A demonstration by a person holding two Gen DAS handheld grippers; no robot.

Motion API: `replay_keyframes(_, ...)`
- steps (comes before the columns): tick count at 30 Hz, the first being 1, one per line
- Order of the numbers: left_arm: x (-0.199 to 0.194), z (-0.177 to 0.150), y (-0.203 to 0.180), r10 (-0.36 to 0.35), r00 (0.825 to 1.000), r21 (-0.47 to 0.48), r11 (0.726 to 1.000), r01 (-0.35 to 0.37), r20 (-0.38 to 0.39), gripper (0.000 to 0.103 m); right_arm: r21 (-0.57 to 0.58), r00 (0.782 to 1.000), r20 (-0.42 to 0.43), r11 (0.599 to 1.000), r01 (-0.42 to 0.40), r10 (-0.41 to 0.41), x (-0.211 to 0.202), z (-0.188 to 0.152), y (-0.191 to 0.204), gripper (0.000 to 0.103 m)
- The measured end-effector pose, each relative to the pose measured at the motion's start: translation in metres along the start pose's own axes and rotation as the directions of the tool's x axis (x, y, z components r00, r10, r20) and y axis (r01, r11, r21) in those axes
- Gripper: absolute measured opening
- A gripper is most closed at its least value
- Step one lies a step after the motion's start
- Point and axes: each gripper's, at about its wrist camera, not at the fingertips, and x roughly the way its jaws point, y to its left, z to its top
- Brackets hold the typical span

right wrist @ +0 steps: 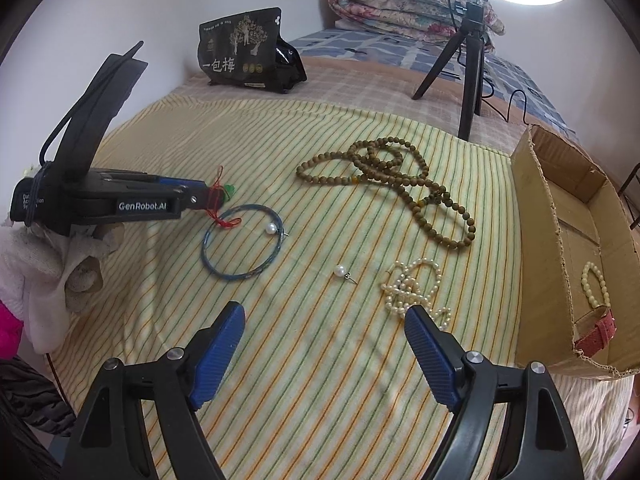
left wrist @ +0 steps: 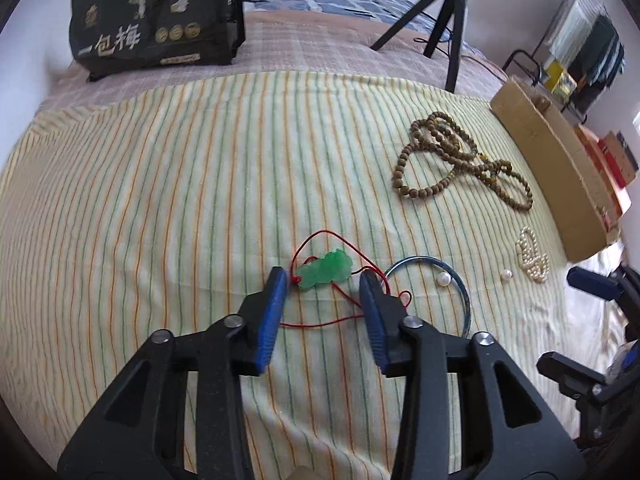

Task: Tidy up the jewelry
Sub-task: 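Move the left tool to the green jade pendant and close on it, then grasp the blue bangle with the right tool while the left tool holds the pendant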

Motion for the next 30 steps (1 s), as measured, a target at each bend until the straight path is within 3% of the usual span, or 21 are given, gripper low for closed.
replay_keyframes(4,0.005,0.001,-0.011,0.059,0.998,0.072,0.996,-0.06,0.014,0.039,-0.002,1.0,0.001,1.0,-0.002,0.002,0.0,0.0,0.002,0.085)
replay_keyframes(12,0.007,0.002,-0.006,0.052,0.998,0.066,0.996,-0.054,0.023,0.039,0.009,0.999,-0.007,0.999,-0.036,0.036,0.012,0.003,0.012,0.087)
replay_keyframes(18,0.005,0.0,0.001,0.037,0.999,0.065,0.997,-0.039,0.031,0.031,-0.018,0.999,-0.01,0.999,-0.038,0.037,0.026,0.012,0.03,0.091)
replay_keyframes(23,0.004,-0.004,-0.001,0.046,0.998,0.102,0.993,-0.051,0.052,0.031,-0.028,0.999,-0.012,0.999,-0.033,0.033,0.034,0.014,0.038,0.094)
replay_keyframes(30,0.005,0.001,0.01,0.083,0.995,0.074,0.993,-0.087,0.058,0.031,-0.013,0.999,-0.027,0.999,-0.043,0.043,0.045,0.016,0.042,0.094)
